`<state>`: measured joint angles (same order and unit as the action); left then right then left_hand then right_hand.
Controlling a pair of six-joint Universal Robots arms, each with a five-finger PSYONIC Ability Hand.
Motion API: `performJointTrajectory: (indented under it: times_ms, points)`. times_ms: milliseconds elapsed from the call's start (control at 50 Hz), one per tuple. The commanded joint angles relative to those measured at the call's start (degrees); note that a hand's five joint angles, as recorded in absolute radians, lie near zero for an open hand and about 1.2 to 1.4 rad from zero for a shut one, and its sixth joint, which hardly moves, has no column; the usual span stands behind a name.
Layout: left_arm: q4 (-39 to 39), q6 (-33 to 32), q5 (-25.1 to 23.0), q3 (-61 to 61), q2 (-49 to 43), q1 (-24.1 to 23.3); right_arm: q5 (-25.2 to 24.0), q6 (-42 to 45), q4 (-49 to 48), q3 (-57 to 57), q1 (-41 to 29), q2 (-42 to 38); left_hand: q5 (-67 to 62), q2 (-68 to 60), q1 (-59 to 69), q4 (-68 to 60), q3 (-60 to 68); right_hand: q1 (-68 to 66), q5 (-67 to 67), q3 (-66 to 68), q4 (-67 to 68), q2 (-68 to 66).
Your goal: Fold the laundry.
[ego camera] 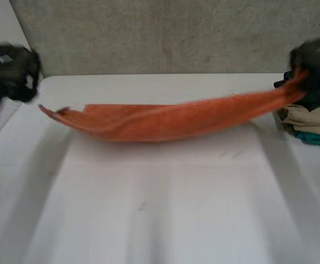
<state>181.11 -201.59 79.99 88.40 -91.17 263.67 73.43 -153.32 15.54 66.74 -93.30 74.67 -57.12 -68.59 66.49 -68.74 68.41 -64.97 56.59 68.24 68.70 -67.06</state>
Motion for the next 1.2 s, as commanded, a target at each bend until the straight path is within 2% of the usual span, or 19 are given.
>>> performJointTrajectory:
  times_ms: [20,140,220,280,300,340,440,560,680,860,1200]
  points:
    - [-6.2,4.45,-1.59,-1.57,7.5,4.13,-2.06,-5.42,5.12,-2.66,4.18,5.31,-12.88,-11.41,13.51,-11.26,11.59,-15.03,13.41,11.76,11.3,-12.94]
    - [-9.98,2.26,-1.59,-2.8,-0.22,2.55,-1.54,-1.56,6.78,-1.61,1.02,0.92,-12.88,-11.41,13.51,-11.26,11.59,-15.03,13.41,11.76,11.3,-12.94]
    - [-10.77,0.24,-0.97,-4.64,-11.36,0.53,0.74,0.74,7.58,-1.61,-1.96,-5.57,-12.88,-11.41,13.51,-11.26,11.59,-15.03,13.41,11.76,11.3,-12.94]
    - [-10.42,0.23,-1.24,-4.73,-16.04,-0.79,2.32,0.13,6.09,-1.96,-3.81,-10.23,-12.88,-11.41,13.51,-11.26,11.59,-15.03,13.41,11.76,11.3,-12.94]
    - [-10.16,0.58,-1.76,-4.47,-18.23,-1.75,2.94,-0.14,5.39,-2.05,-4.16,-11.29,8.75,10.22,-8.12,10.37,-10.04,-15.03,13.41,11.76,11.3,-12.94]
    - [-10.07,1.2,-2.46,-3.07,-20.09,-2.89,4.52,-1.1,3.55,-1.96,-4.52,-13.57,30.37,31.84,-29.74,31.99,-31.66,-15.03,13.41,11.76,11.3,-12.94]
    - [-7.36,2.25,-3.08,4.3,-17.82,-5.53,7.34,-2.78,-2.6,0.23,-3.99,-14.64,41.59,43.06,-40.97,43.21,-42.88,-15.03,13.41,11.76,11.3,-12.94]
    - [0.64,1.47,-2.73,12.75,-15.17,-10.19,7.16,-2.87,-7.88,3.31,-3.2,-14.2,36.57,38.04,-35.94,38.19,-37.86,-15.03,13.41,11.76,11.3,-12.94]
    - [10.13,-3.01,-0.28,13.47,-20.96,-12.39,7.16,-2.08,-9.29,6.38,-3.55,-14.03,36.05,37.52,-35.42,37.67,-37.34,-15.03,13.41,11.76,11.3,-12.94]
    - [11.02,-8.03,4.38,8.1,-27.91,-13.54,6.46,-0.32,-9.47,8.24,-4.17,-14.03,34.37,35.84,-33.74,35.99,-35.66,-15.03,13.41,11.76,11.3,-12.94]
    - [14.36,-9.0,3.68,1.78,-34.68,-13.89,5.5,-0.05,-10.09,8.94,-4.43,-14.11,24.28,25.75,-23.65,25.9,-25.57,-15.03,13.41,11.76,11.3,-12.94]
